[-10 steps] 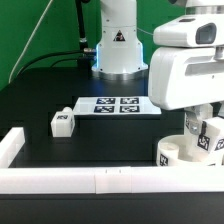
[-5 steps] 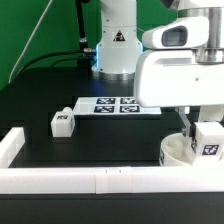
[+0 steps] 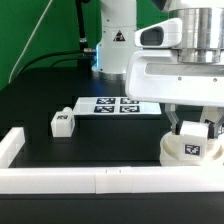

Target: Assemble stool

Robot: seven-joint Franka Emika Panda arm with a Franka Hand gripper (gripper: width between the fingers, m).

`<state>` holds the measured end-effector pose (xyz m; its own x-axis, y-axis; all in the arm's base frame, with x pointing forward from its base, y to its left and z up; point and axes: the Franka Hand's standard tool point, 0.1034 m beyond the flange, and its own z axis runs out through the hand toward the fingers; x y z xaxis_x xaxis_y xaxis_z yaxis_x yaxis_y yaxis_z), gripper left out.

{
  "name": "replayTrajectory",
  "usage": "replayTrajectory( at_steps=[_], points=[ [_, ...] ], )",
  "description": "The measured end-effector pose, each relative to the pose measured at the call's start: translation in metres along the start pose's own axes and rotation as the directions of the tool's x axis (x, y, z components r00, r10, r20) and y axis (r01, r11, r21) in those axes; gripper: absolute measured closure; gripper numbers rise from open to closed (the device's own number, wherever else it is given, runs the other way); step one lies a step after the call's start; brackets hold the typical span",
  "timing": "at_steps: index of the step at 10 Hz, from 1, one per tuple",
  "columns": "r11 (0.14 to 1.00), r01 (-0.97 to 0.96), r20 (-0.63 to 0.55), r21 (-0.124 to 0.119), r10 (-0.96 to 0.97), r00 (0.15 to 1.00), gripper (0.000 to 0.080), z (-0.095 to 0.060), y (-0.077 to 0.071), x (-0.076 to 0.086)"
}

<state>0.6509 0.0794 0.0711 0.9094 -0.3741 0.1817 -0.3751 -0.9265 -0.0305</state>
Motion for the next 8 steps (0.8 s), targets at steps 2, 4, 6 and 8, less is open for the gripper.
replayTrajectory(
  at_steps=[2,4,6,8],
  points=[
    [0.999,-0.033,-0.008,0.011,0.033,0.999,0.0459,0.000,0.003,0.001],
    [0.999,-0.031,-0.007,0.010,0.031,1.000,0.0345,0.001,0.004,0.000],
    [1.000,-0.029,-0.006,0.011,0.029,1.000,0.0163,0.001,0.003,0.000],
    [0.999,0.033,-0.006,0.024,-0.033,0.999,0.0153,-0.016,-0.001,0.001]
  ],
)
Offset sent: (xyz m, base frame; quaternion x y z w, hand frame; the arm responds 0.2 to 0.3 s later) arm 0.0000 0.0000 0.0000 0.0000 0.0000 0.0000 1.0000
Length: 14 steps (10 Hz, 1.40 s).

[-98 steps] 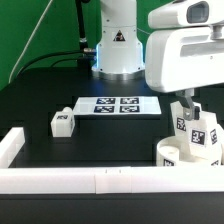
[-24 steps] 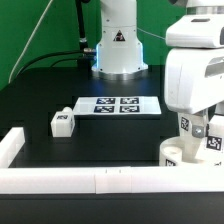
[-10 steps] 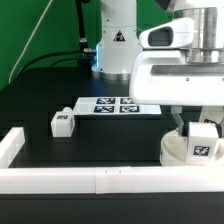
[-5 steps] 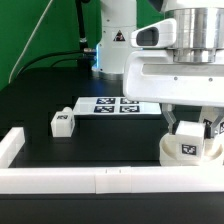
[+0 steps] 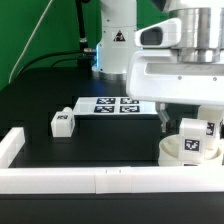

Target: Assemble stool

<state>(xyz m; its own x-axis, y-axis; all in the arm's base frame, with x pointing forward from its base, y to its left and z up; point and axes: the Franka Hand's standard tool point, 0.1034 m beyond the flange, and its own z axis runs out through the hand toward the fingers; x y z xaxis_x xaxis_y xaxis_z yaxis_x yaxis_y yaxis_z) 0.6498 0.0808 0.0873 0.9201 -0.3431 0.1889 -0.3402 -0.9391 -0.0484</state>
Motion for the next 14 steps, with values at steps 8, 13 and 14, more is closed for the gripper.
replayTrajectory(
  at_steps=[8,13,14],
  points=[
    [0.999,0.017,0.003,0.047,-0.017,1.000,0.0151,-0.042,0.021,0.019],
    [0.989,0.142,0.008,0.031,-0.142,0.990,0.0151,-0.043,0.058,0.022],
    [0.984,0.175,0.013,0.022,-0.175,0.984,0.0151,-0.042,0.080,0.024]
  ],
)
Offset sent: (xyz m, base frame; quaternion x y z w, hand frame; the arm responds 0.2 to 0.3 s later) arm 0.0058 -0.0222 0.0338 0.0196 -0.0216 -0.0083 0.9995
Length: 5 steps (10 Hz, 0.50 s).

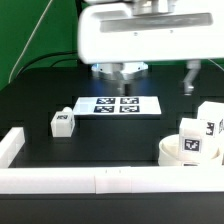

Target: Assemble stool

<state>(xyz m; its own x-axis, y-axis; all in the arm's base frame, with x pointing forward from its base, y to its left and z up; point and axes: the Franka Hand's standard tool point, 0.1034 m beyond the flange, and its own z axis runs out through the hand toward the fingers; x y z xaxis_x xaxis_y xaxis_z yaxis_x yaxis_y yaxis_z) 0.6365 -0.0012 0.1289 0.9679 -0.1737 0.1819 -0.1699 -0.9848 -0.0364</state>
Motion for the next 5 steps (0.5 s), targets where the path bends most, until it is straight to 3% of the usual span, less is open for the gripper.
replayTrajectory(
  at_steps=[1,2,3,5],
  points=[
    [0.998,0.060,0.010,-0.017,-0.060,0.998,0.0151,0.004,0.029,-0.001],
    [0.989,0.143,0.031,-0.024,-0.143,0.989,0.0151,0.004,0.049,0.001],
    [0.978,0.207,0.038,-0.027,-0.206,0.978,0.0151,0.004,0.055,0.001],
    [0.964,0.264,0.039,-0.025,-0.263,0.964,0.0151,0.005,0.053,0.000]
  ],
)
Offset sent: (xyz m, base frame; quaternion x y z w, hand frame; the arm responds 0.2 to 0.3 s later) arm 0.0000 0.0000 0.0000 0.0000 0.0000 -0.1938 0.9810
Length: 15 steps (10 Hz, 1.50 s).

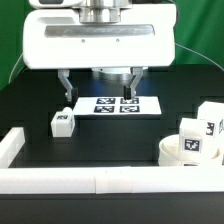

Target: Assemble stool

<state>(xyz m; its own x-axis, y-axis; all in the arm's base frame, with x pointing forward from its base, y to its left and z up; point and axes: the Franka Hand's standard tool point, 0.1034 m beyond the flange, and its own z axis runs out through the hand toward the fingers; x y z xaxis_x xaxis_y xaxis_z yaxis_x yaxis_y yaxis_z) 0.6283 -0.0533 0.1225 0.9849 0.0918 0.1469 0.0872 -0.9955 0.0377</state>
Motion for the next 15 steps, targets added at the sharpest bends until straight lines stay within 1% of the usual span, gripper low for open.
replayTrajectory(
  at_steps=[1,2,3,4,5,6,7,9,11,12,13,14,15],
  points=[
    [1.000,-0.002,0.003,0.001,0.002,1.000,0.0151,0.000,0.000,-0.001],
    [1.000,-0.001,0.029,0.008,0.001,1.000,0.0151,0.003,0.001,-0.005],
    [1.000,-0.004,0.057,0.004,0.004,0.998,0.0151,0.014,0.015,-0.015],
    [1.000,-0.004,0.168,0.020,0.000,0.986,0.0151,0.021,0.030,-0.034],
    [1.000,0.004,0.252,0.021,-0.009,0.968,0.0151,0.025,0.053,-0.045],
    [1.000,-0.004,0.308,0.007,0.002,0.951,0.0151,0.031,0.072,-0.049],
    [0.999,-0.028,0.393,0.018,0.019,0.919,0.0151,0.032,0.071,-0.053],
    [0.999,-0.020,0.502,0.038,-0.002,0.865,0.0151,0.033,0.066,-0.054],
    [0.998,-0.040,0.624,0.057,-0.004,0.781,0.0151,0.036,0.062,-0.066],
    [0.996,-0.071,0.691,0.054,0.014,0.723,0.0151,0.045,0.065,-0.076],
    [0.994,-0.090,0.743,0.054,0.020,0.669,0.0151,0.052,0.068,-0.091],
    [0.995,-0.087,0.792,0.049,0.014,0.610,0.0151,0.055,0.070,-0.106],
    [0.994,-0.093,0.816,0.051,0.012,0.578,0.0151,0.056,0.070,-0.114]
  ],
)
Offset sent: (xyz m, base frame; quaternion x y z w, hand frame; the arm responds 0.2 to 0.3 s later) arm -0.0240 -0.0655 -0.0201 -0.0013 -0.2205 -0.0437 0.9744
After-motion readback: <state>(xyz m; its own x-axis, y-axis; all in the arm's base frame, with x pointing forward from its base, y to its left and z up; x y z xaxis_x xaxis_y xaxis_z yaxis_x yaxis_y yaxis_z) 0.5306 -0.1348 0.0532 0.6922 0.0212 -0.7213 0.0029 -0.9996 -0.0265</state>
